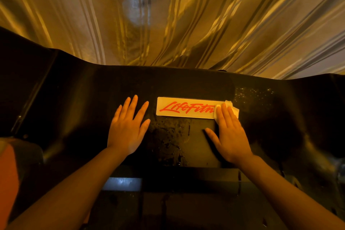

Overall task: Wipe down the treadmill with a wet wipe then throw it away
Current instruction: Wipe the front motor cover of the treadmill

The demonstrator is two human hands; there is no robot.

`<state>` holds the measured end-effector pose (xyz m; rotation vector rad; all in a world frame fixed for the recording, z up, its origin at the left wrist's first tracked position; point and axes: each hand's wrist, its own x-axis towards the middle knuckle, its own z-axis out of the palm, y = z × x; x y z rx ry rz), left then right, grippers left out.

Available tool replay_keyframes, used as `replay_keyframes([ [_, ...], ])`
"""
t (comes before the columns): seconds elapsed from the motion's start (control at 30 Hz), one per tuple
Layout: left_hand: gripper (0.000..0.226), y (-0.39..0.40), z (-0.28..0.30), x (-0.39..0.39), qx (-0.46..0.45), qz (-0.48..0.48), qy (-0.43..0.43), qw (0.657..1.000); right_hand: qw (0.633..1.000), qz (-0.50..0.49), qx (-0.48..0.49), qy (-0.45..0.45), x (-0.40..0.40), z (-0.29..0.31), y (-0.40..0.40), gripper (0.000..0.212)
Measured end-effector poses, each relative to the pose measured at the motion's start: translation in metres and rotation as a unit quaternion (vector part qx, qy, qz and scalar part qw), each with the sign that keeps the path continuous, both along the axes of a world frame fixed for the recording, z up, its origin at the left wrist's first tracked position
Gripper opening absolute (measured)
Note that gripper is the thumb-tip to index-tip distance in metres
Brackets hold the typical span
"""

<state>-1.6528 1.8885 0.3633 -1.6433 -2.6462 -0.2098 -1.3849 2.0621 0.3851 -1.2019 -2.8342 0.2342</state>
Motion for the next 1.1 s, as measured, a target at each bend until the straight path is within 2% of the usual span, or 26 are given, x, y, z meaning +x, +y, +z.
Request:
replay_keyframes([
  [0.27, 0.059, 0.0, -0.001, 0.0, 0.001, 0.003, 0.01, 1.0, 1.0, -0.021, -0.005, 0.003, -0.008, 0.001, 0.002, 0.092],
  [0.43, 0.059, -0.001, -0.002, 0.0, 0.002, 0.002, 0.011, 1.0, 0.998, 0.052, -0.035, -0.01, -0.016, -0.001, -0.042, 0.084],
  [0.57, 0.06, -0.001, -0.002, 0.0, -0.002, 0.003, 0.009, 1.0, 0.989, 0.128, -0.074, -0.008, -0.042, -0.001, -0.077, 0.086],
  [0.83, 0.06, -0.001, -0.003, 0.0, 0.003, -0.002, 0.007, 1.0, 0.975, 0.217, -0.048, -0.006, -0.084, 0.0, -0.081, 0.08],
  [0.97, 0.059, -0.001, -0.003, 0.0, 0.001, -0.003, 0.009, 1.0, 0.975, 0.215, -0.051, -0.009, -0.075, 0.0, -0.077, 0.081],
  [1.1, 0.059, -0.001, -0.003, -0.001, -0.002, 0.002, 0.014, 1.0, 0.984, 0.171, -0.055, 0.002, -0.05, -0.002, -0.068, 0.081],
])
